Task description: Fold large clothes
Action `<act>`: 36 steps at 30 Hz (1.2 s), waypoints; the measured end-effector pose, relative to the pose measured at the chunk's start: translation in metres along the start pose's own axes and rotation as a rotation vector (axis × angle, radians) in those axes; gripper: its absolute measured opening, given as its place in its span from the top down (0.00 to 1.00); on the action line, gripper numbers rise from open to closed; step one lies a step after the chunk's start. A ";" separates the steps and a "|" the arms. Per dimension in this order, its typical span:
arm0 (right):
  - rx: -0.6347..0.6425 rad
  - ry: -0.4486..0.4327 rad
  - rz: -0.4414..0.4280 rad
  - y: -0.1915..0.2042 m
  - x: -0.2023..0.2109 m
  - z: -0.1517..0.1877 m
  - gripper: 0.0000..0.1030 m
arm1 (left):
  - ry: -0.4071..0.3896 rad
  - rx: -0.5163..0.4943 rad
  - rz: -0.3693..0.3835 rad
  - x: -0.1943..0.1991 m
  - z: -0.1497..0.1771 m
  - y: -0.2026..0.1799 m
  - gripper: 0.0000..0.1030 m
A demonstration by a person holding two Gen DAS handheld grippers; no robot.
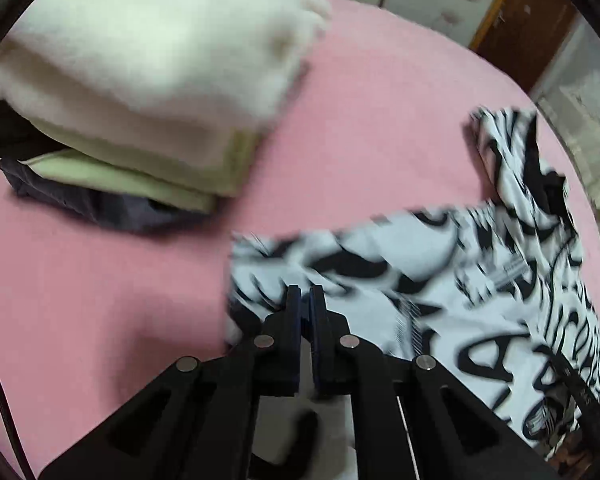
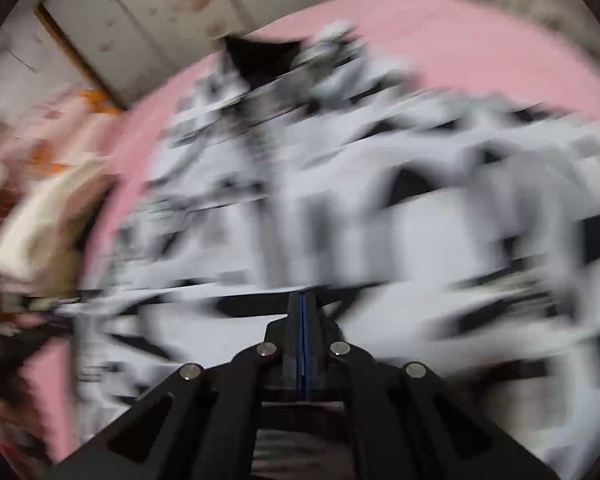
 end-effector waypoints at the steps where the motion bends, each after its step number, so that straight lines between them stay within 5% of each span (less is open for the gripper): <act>1: -0.019 -0.011 0.042 -0.014 0.004 0.000 1.00 | 0.000 -0.009 -0.019 -0.004 -0.004 0.006 0.97; 4: -0.161 -0.020 0.008 -0.054 0.013 0.003 1.00 | 0.015 -0.032 -0.077 -0.019 -0.013 0.019 0.95; 6: -0.193 -0.038 0.009 -0.059 0.017 0.006 1.00 | 0.052 0.015 -0.020 -0.027 -0.016 0.028 0.95; 12: -0.160 -0.071 0.171 -0.037 0.019 0.008 1.00 | 0.053 -0.061 -0.028 -0.012 -0.018 0.024 0.95; 16: -0.218 -0.140 0.109 -0.008 0.050 0.019 0.99 | 0.033 -0.125 -0.042 0.018 0.002 0.008 0.94; 27: -0.198 0.126 -0.110 0.088 0.092 0.139 0.98 | 0.109 -0.191 0.049 0.095 0.118 -0.050 0.77; 36: -0.227 0.213 -0.156 0.047 0.132 0.202 0.98 | 0.227 -0.242 0.053 0.126 0.185 -0.082 0.76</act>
Point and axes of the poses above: each gripper's, at about its wrist camera, not at the fingertips, and x roughly against the way its jaws point, y to its left, z to its underside, the point moved 4 cm from there along -x, roughly the way its jaws point, and after that the axes turned 2 degrees about z, right-handed, at the moved point
